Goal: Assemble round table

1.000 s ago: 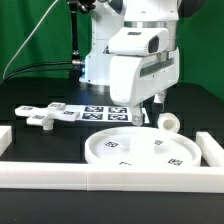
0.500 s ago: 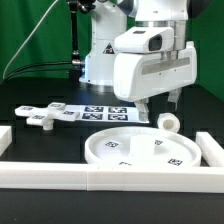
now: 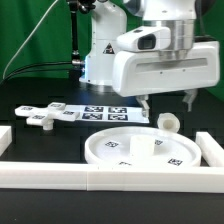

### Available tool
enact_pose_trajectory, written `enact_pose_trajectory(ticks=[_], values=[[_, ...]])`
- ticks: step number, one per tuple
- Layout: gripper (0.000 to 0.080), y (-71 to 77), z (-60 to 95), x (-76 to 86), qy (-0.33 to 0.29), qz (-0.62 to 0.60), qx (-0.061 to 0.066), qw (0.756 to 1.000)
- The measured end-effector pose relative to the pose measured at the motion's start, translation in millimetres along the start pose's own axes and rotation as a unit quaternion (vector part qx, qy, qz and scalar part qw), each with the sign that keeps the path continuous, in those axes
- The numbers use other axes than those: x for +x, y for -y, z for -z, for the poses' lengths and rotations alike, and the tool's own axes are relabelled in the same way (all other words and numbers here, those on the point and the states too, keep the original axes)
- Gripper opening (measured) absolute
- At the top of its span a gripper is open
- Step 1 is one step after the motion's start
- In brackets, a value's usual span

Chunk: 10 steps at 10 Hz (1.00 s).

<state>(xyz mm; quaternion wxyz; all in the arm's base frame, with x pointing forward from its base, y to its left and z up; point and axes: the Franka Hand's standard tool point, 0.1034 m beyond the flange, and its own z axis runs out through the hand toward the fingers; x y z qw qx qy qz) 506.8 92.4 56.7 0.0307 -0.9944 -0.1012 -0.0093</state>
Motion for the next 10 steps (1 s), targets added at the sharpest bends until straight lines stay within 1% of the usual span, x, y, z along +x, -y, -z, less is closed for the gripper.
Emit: enact_pose_trajectory(ticks=[2, 3, 7, 8, 9, 10], values=[[0.0649, 14.4, -3.4, 0.9, -0.006, -0.061, 0.002, 0.998], [0.0649, 17.3, -5.0, 2.2, -0.010, -0.066, 0.003, 0.998], [0.0649, 23.7, -5.9, 1.6, -0.006, -0.171, 0.022, 0.985], [0.0649, 24.2, -10.0, -7.4, 0.003, -0.223, 0.024, 0.975], [0.0649, 24.8, -12.0, -18.7, 0.011, -0.239, 0.020, 0.971], [0.0649, 18.3, -12.5, -24.2, 0.016, -0.245, 0.017, 0.969]])
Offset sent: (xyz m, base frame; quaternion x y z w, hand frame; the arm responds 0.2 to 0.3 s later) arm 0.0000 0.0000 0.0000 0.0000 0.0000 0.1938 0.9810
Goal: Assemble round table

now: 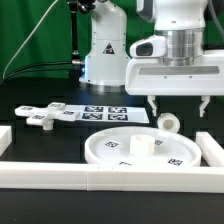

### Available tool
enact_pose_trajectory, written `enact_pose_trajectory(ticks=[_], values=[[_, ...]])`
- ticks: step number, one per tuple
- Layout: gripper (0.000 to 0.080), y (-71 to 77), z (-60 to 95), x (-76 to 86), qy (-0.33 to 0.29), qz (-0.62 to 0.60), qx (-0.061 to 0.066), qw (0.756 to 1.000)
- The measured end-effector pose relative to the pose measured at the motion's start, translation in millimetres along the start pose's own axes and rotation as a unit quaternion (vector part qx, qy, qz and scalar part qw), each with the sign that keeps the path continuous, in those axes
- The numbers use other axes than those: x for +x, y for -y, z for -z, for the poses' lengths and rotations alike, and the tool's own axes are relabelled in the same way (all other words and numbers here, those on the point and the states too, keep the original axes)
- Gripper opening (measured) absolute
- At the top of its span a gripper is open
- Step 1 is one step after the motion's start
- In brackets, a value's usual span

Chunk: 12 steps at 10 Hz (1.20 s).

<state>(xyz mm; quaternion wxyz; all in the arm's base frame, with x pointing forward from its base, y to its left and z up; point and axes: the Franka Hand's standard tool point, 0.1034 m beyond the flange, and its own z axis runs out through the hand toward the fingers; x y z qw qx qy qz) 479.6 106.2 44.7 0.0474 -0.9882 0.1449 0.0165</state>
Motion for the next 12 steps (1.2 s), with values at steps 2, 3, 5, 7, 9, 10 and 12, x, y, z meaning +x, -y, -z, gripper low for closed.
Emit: enact_pose_trajectory(ticks=[2, 3, 5, 7, 9, 10, 12], values=[[0.0649, -6.3, 0.0, 2.2, 0.005, 0.015, -0.002, 1.000], [0.0649, -5.5, -0.3, 1.5, 0.006, 0.017, -0.002, 1.000], [0.0649, -12.0, -0.1, -4.4, 0.080, 0.026, -0.014, 0.996], [0.0649, -21.0, -0.3, -3.6, 0.150, 0.025, -0.024, 0.988], [0.0649, -28.0, 3.6, -1.6, 0.236, 0.006, -0.031, 0.971], [0.0649, -24.6, 4.4, -1.6, 0.257, 0.008, -0.033, 0.966], [0.0649, -21.5, 1.2, -4.8, 0.305, 0.009, -0.038, 0.952]])
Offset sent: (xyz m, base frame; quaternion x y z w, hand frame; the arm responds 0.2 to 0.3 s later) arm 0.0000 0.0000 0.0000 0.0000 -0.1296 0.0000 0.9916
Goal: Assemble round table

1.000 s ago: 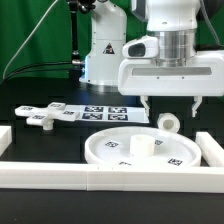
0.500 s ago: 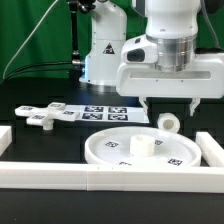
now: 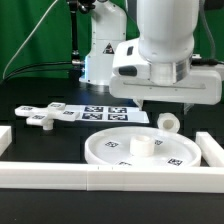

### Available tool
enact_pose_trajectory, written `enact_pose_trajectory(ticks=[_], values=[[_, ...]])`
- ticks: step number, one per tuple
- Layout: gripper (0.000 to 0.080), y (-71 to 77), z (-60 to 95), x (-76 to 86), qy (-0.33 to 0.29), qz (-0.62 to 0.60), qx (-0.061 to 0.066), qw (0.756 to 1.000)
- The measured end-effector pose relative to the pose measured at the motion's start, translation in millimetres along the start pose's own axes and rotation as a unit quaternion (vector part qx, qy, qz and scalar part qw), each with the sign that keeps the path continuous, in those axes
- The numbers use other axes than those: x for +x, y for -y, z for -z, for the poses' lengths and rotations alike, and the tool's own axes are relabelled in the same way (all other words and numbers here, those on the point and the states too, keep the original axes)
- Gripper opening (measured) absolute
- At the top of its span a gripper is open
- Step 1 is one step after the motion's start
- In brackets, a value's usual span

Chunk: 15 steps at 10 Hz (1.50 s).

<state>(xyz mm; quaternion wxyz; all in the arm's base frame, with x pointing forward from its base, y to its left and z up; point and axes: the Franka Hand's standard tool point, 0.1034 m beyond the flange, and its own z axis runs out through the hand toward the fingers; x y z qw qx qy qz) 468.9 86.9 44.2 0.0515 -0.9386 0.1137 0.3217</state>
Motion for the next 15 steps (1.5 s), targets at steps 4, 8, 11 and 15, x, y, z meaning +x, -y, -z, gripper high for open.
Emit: enact_pose_trajectory(ticks=[4, 8, 11, 15], values=[[0.0649, 7.0, -6.1, 0.7, 0.089, 0.025, -0.004, 0.996], [0.0649, 13.0, -22.7, 7.3, 0.076, 0.030, -0.006, 0.997], [0.0649, 15.7, -28.5, 7.2, 0.076, 0.031, -0.008, 0.997], [0.0403, 14.9, -29.4, 9.4, 0.073, 0.038, -0.008, 0.997]])
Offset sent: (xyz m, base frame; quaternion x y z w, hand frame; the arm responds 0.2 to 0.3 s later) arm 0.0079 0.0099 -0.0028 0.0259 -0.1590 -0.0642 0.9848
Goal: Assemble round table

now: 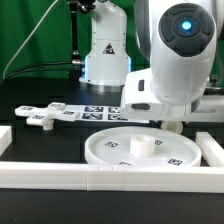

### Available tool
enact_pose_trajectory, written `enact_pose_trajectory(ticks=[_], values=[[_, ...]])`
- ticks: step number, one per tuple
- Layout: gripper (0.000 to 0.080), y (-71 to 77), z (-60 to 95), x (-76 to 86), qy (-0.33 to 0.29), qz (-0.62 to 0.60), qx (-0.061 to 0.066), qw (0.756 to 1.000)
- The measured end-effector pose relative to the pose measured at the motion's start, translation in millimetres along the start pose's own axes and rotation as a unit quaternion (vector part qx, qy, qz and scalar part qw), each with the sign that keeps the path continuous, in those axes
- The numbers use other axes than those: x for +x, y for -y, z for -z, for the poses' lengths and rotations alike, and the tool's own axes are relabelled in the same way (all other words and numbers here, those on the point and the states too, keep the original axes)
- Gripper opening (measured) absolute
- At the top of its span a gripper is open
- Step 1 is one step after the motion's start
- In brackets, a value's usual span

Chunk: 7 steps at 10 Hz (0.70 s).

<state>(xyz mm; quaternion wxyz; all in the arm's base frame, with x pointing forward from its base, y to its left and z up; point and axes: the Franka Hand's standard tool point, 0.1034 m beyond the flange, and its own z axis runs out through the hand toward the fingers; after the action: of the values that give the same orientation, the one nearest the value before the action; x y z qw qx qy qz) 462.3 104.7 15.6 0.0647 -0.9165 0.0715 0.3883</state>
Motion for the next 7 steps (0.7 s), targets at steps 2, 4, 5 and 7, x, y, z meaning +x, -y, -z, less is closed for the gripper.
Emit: enact_pose_trajectory(ticks=[2, 4, 5, 7], values=[[0.0406, -1.2, -0.8, 0.7, 0.000, 0.009, 0.000, 1.000], [0.0406, -1.3, -0.2, 0.4, 0.000, 0.010, 0.000, 1.000], [0.0406, -1.1, 3.3, -1.3, 0.000, 0.011, 0.000, 1.000], [0.0406, -3.2, 20.3, -13.1, 0.001, 0.015, 0.001, 1.000]])
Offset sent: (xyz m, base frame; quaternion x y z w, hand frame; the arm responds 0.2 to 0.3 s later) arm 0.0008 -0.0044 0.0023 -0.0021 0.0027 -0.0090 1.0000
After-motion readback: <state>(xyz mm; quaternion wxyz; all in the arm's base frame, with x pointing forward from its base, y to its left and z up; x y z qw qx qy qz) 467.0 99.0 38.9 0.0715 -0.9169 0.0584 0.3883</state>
